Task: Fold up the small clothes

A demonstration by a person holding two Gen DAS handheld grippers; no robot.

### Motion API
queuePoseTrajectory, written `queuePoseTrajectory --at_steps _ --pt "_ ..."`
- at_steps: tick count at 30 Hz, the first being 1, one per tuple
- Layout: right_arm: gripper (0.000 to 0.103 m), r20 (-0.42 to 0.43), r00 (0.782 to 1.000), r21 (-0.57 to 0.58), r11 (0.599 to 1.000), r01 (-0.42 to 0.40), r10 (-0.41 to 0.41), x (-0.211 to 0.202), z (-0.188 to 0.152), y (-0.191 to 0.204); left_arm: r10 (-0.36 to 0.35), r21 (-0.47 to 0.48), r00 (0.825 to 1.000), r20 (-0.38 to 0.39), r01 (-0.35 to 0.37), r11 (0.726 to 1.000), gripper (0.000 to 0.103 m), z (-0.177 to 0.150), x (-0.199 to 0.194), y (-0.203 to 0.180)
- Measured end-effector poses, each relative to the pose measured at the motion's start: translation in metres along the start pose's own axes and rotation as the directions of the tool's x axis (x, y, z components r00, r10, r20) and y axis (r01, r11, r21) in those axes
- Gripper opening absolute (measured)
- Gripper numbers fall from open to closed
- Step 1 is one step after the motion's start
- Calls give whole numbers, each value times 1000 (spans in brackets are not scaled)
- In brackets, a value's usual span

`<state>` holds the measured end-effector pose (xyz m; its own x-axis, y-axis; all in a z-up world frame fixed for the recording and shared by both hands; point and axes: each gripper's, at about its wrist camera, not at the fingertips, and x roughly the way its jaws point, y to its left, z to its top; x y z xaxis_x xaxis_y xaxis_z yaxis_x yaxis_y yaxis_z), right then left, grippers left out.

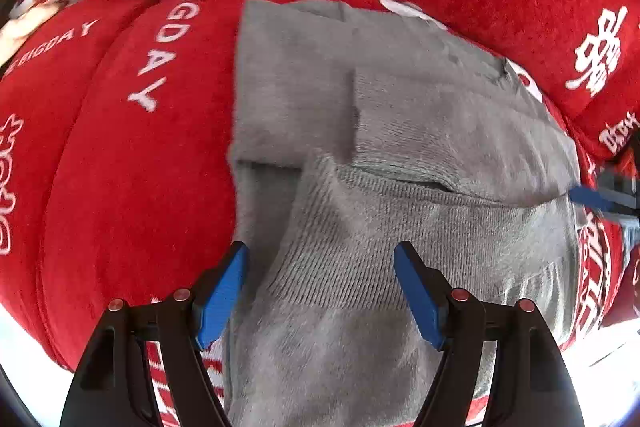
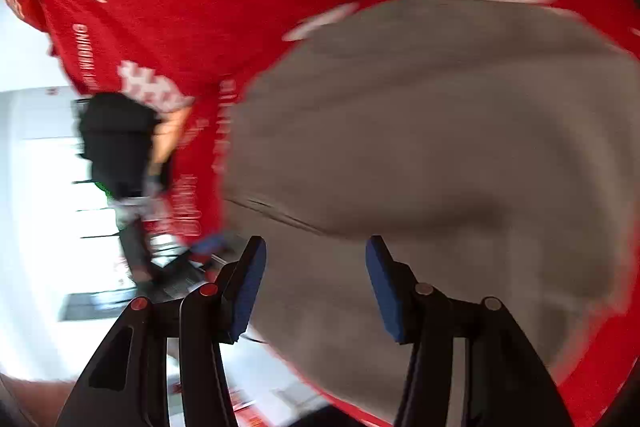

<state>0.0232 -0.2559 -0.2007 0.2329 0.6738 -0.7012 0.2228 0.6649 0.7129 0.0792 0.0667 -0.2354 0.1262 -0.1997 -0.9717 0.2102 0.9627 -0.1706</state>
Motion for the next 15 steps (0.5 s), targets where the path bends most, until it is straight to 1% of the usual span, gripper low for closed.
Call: queuePoseTrajectory --at_steps 1,2,4,5,7,10,12,13,14,15 --pt "57 17 998 2 998 58 -58 -11 -14 -10 -3 9 1000 -4 3 1000 75 1 1 -2" --pt "57 27 995 1 996 93 -93 -21 -23 -21 -16 21 1000 -10 16 1000 75 1 3 -4" --pt "57 52 979 -5 980 196 -196 -33 -41 -33 -28 41 999 -19 29 999 75 0 3 -9" --pt "57 58 973 -2 975 222 -222 -35 -46 -38 -33 53 999 -22 34 998 74 -2 2 -11" --pt "57 93 961 20 966 258 -259 -41 -54 -46 -38 83 999 -27 41 996 74 -3 1 -15" --pt "57 137 953 46 963 265 -269 -41 -58 -47 -52 119 998 -33 56 991 74 -3 3 -18" --pt "57 143 951 41 961 272 -275 -30 -56 -45 -62 132 997 -47 68 989 74 -2 6 -18" --pt "57 129 946 38 954 296 -299 -19 -54 -46 -68 138 996 -51 74 988 70 -2 8 -18" --pt "57 113 944 45 951 306 -310 -13 -52 -48 -68 149 996 -60 77 986 58 -1 11 -18" --pt "57 108 943 54 949 311 -315 -8 -52 -48 -60 156 995 -74 71 985 54 0 14 -18"
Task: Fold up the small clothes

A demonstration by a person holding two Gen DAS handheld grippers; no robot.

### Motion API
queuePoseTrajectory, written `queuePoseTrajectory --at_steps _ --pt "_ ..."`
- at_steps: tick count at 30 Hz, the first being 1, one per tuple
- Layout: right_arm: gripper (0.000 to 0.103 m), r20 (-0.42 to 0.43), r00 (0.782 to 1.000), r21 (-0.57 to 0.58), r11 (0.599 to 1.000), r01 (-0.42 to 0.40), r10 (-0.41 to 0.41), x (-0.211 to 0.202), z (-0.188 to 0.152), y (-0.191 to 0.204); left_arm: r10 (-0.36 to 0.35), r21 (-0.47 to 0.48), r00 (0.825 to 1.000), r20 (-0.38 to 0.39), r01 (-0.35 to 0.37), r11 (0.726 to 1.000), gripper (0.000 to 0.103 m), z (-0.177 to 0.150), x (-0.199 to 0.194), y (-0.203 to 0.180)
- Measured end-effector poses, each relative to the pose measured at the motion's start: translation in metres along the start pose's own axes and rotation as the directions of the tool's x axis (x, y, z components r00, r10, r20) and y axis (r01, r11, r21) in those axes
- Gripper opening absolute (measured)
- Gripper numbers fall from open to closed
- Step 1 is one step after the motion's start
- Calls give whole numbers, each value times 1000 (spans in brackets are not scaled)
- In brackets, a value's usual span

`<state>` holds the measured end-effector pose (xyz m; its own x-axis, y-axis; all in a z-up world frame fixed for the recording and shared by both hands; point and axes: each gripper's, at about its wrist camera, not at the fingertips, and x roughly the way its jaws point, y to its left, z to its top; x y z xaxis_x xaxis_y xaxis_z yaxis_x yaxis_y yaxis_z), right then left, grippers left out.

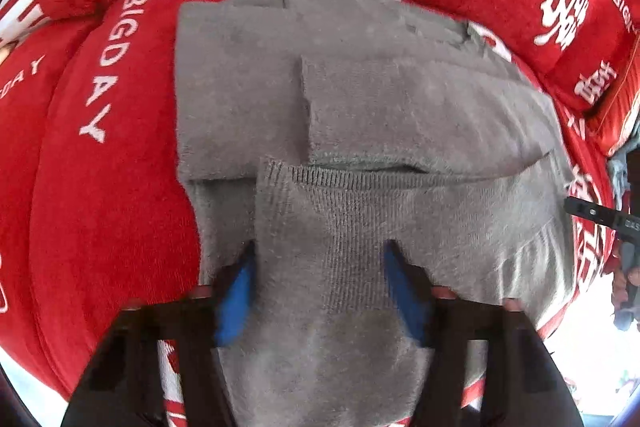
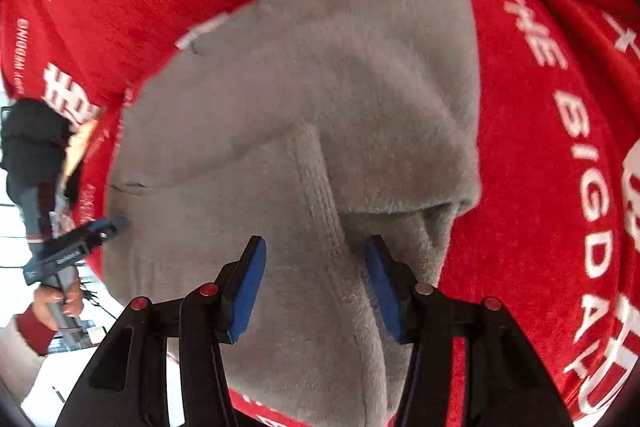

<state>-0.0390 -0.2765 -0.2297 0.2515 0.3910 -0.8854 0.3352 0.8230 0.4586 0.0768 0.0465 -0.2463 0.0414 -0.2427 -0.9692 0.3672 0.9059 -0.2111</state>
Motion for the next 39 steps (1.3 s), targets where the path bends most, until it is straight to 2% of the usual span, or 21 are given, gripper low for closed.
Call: queuePoseTrajectory --at_steps 1,2,3,4,6,10,15,19,22,26,29,32,36,39 --pt "52 21 1000 5 1000 10 -10 -1 -1 3 5 5 1000 -3 -5 1000 51 1 2 0" --pt "41 22 1000 2 1000 12 -12 -1 -1 5 1 14 1000 8 -2 1000 36 1 1 1" --pt "4 15 1000 -1 1000 17 -17 -2 -3 9 -11 27 1000 14 11 1000 13 1 0 0" --pt "6 9 999 -6 999 44 -44 -3 -7 15 -30 30 999 13 29 999 7 1 0 1" --pt "6 23 998 -26 998 66 -65 -9 -12 23 -71 29 997 39 69 997 7 -1 -8 1" --pt "6 114 983 -81 985 154 -144 -38 -23 49 -147 62 983 113 140 988 7 -7 -41 -4" --pt "6 227 956 -99 972 211 -185 -76 -28 72 -216 114 959 184 197 974 7 -6 -83 -13" --pt "6 295 935 -134 961 243 -195 -101 -9 94 -237 125 943 235 212 969 7 9 -110 -15" --pt "6 321 929 -160 956 246 -185 -117 17 99 -235 126 931 280 207 970 7 30 -126 -19" --pt "6 337 924 -164 955 246 -180 -123 60 92 -203 112 918 341 175 978 7 64 -134 -19" --pt "6 325 929 -160 958 240 -179 -111 91 78 -175 70 915 362 160 985 7 92 -121 -13" --pt "6 275 946 -144 965 217 -172 -80 118 58 -124 33 930 347 120 992 7 118 -89 -11" --pt "6 218 957 -149 963 224 -189 -30 139 39 -29 -10 956 293 34 999 7 141 -34 -8" --pt "6 184 965 -124 969 212 -187 1 148 22 38 -27 964 262 -32 999 8 149 -3 -5"
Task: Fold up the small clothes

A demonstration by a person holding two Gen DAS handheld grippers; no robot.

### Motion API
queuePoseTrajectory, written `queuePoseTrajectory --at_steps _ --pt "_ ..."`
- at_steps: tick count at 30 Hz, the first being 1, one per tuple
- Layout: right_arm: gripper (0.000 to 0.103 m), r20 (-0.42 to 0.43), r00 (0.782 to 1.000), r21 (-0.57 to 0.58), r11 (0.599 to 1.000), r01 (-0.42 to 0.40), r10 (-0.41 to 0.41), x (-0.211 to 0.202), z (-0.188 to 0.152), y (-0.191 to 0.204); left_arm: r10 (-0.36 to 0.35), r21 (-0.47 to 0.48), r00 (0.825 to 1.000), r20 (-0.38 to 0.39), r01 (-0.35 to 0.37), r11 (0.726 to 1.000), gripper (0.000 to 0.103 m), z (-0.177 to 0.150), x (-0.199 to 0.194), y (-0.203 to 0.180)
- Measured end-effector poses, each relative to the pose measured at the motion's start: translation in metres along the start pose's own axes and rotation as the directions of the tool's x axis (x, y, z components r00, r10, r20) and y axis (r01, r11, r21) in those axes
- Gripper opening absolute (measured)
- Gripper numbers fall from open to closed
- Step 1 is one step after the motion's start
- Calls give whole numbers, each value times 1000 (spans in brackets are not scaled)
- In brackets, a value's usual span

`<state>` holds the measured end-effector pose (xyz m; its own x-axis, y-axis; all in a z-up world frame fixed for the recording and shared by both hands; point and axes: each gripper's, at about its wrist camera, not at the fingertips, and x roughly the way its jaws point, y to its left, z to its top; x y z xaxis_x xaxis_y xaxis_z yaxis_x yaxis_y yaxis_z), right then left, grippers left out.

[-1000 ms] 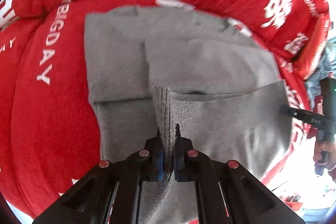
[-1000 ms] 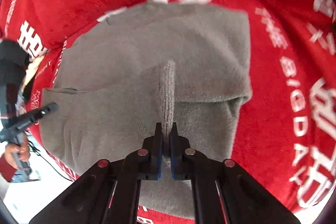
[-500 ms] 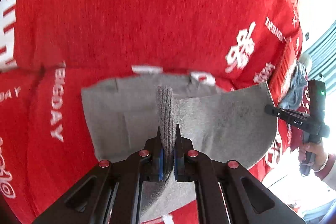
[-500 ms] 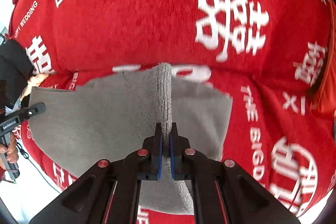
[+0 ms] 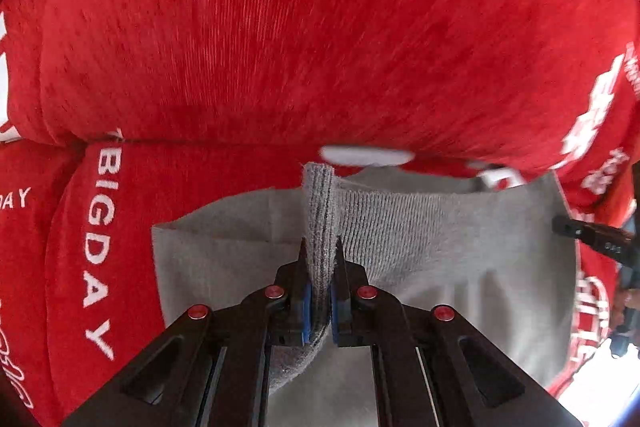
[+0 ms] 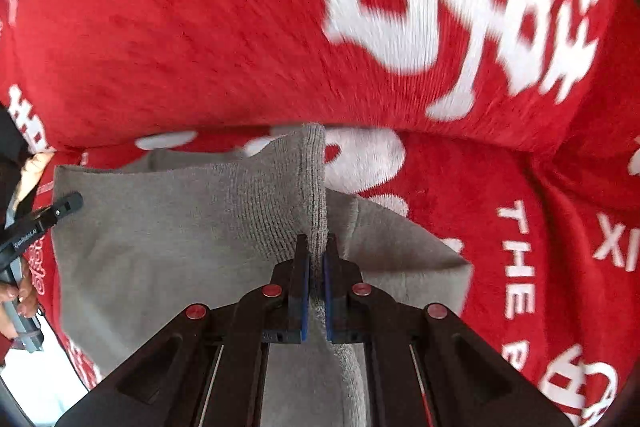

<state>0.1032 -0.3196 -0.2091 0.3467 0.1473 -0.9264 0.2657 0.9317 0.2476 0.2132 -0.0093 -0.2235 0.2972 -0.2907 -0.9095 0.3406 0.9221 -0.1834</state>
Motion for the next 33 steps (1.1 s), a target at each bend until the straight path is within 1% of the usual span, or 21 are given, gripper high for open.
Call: queuePoseTrajectory --at_steps 2,4,5,6,7,8,9,10,13,15,17,18,20,22,24,26,29,30,32,33 --pt "6 -20 1000 31 999 -12 12 19 -1 -9 40 -5 999 -10 -40 999 8 0 14 2" --pt "6 -15 1000 46 999 -22 23 26 -3 -14 86 -10 996 -20 -87 996 8 -1 24 6" --pt "7 -6 1000 50 998 -24 25 27 -3 -16 98 -19 995 -29 -99 995 14 0 28 9" --pt "8 -5 1000 53 998 -19 19 27 -2 -17 121 -30 992 -34 -122 992 34 0 29 13" --pt "18 -5 1000 61 998 -6 6 26 0 -19 172 -41 985 -31 -173 984 50 0 29 16" --pt "28 -5 1000 73 997 15 -15 25 1 -22 241 -54 970 -12 -241 969 70 0 25 20" --pt "41 -10 999 90 995 44 -43 23 2 -25 302 -67 953 13 -300 951 72 1 18 25" --pt "41 -11 999 112 992 54 -53 20 3 -30 320 -83 947 17 -317 945 72 1 12 30" --pt "41 3 1000 199 980 12 -13 -1 0 -43 283 -119 959 -1 -281 952 72 1 -10 42" --pt "41 16 999 221 974 -37 34 -15 -7 -46 248 -106 969 9 -246 964 72 -3 -26 41" --pt "41 29 994 228 967 -111 107 -33 -22 -43 184 -83 983 -3 -183 980 72 -11 -38 34" --pt "41 30 991 230 964 -134 130 -37 -28 -42 145 -71 989 -12 -145 987 72 -17 -44 29" --pt "41 22 981 244 950 -195 195 -47 -49 -38 70 -54 997 -37 -72 996 72 -32 -51 18" --pt "41 -1 969 263 935 -240 249 -50 -66 -33 -12 -52 997 -76 8 999 72 -50 -53 6" --pt "41 -30 957 286 920 -269 289 -48 -93 -30 -77 -63 990 -121 70 996 72 -73 -48 -4" --pt "41 -69 952 288 919 -268 299 -41 -112 -20 -86 -69 984 -153 76 995 72 -90 -40 -9" --pt "41 -114 956 299 927 -228 271 -32 -138 -22 -40 -67 979 -198 27 997 72 -116 -25 -3" --pt "38 -115 958 306 927 -217 262 -34 -146 -25 -28 -62 979 -202 15 998 72 -125 -23 0" --pt "37 -91 963 311 926 -213 252 -39 -156 -32 -32 -36 985 -169 26 999 72 -132 -31 2" --pt "37 -91 967 314 928 -200 239 -42 -158 -35 -18 -27 983 -185 13 1000 72 -135 -33 4"
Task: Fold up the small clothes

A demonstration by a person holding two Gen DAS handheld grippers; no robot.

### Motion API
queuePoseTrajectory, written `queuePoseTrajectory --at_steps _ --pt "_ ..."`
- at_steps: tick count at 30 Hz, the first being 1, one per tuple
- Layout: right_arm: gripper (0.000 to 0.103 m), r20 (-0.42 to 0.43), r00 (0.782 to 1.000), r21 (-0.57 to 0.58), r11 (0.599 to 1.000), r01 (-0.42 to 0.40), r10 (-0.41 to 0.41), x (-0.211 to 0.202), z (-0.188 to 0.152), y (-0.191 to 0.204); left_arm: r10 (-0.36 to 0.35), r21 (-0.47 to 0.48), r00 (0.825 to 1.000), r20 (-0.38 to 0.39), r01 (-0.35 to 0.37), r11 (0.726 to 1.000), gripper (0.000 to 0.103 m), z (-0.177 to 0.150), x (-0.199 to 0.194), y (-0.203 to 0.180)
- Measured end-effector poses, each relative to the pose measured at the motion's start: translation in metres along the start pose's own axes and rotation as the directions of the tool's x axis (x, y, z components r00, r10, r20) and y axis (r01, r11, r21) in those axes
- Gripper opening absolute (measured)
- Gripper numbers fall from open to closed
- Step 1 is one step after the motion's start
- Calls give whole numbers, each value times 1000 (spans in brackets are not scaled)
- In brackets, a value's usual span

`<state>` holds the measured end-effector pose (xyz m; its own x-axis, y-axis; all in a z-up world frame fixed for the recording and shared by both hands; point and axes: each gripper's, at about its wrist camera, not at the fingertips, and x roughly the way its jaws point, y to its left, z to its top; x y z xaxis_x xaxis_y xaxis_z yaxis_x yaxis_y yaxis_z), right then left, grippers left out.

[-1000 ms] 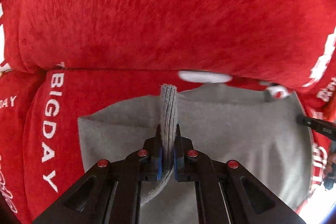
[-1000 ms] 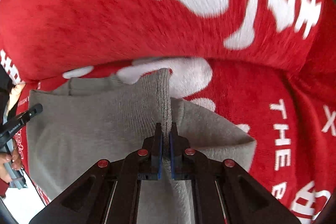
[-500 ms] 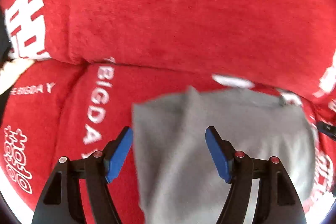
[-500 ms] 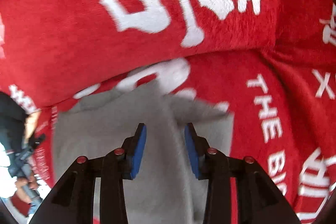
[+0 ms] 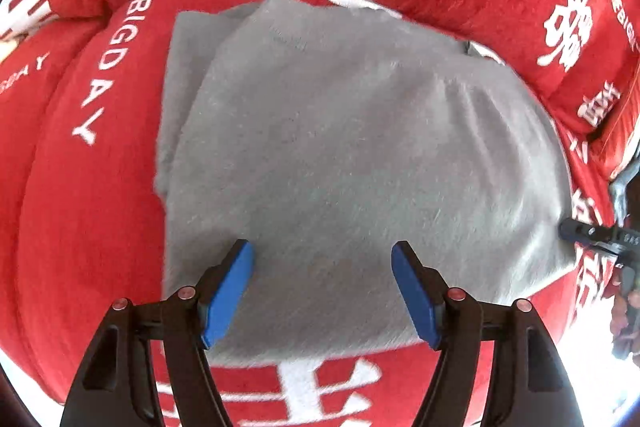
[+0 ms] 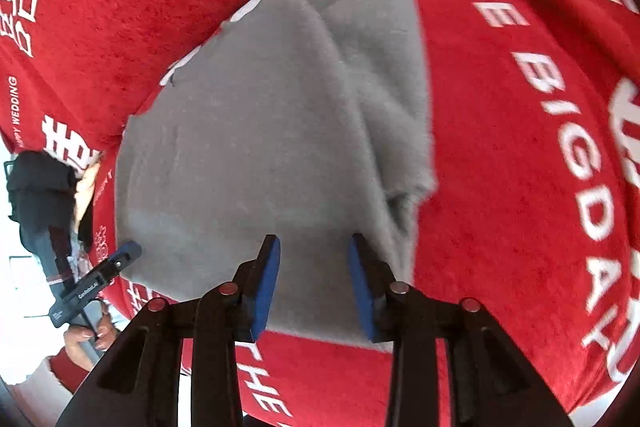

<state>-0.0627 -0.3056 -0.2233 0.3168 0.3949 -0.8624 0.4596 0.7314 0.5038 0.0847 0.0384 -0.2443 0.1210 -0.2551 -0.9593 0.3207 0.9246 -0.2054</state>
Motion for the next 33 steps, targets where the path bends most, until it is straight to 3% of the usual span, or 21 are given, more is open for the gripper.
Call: queuePoseTrajectory --at_steps 6,10,13,16,20,26,28,29,30,31,32,33 --pt "41 5 999 99 994 -38 38 -13 -14 -6 -6 -97 1000 -13 5 995 72 -23 -20 27" --pt "44 -19 982 132 974 -183 187 -6 -30 13 -25 -203 1000 3 25 979 72 -37 -34 48" --pt "48 -66 954 146 948 -282 294 13 -44 41 -49 -307 999 -6 45 951 72 -51 -34 65" --pt "52 -111 919 160 920 -358 377 42 -58 73 -121 -432 993 8 112 895 72 -64 -30 84" --pt "53 -134 860 274 853 -445 492 92 -75 103 -187 -566 979 79 198 800 73 -75 -21 104" --pt "53 -66 798 446 733 -513 599 150 -88 128 -233 -654 954 190 299 695 73 -71 -18 113" --pt "53 -23 789 478 700 -531 614 161 -87 139 -220 -660 953 208 303 688 62 -70 -17 112" --pt "49 -4 784 493 683 -539 621 163 -85 141 -210 -656 955 210 297 694 32 -69 -16 112" --pt "22 -1 793 494 690 -529 609 163 -83 144 -219 -647 957 191 291 705 13 -67 -12 112" --pt "8 -17 811 481 716 -506 584 163 -79 147 -221 -646 958 185 288 707 13 -62 -8 108" --pt "8 -28 821 460 737 -496 570 159 -76 148 -217 -639 957 193 291 712 13 -63 -13 111" --pt "8 -33 825 441 749 -495 565 155 -72 149 -211 -615 957 197 289 734 13 -62 -19 109"
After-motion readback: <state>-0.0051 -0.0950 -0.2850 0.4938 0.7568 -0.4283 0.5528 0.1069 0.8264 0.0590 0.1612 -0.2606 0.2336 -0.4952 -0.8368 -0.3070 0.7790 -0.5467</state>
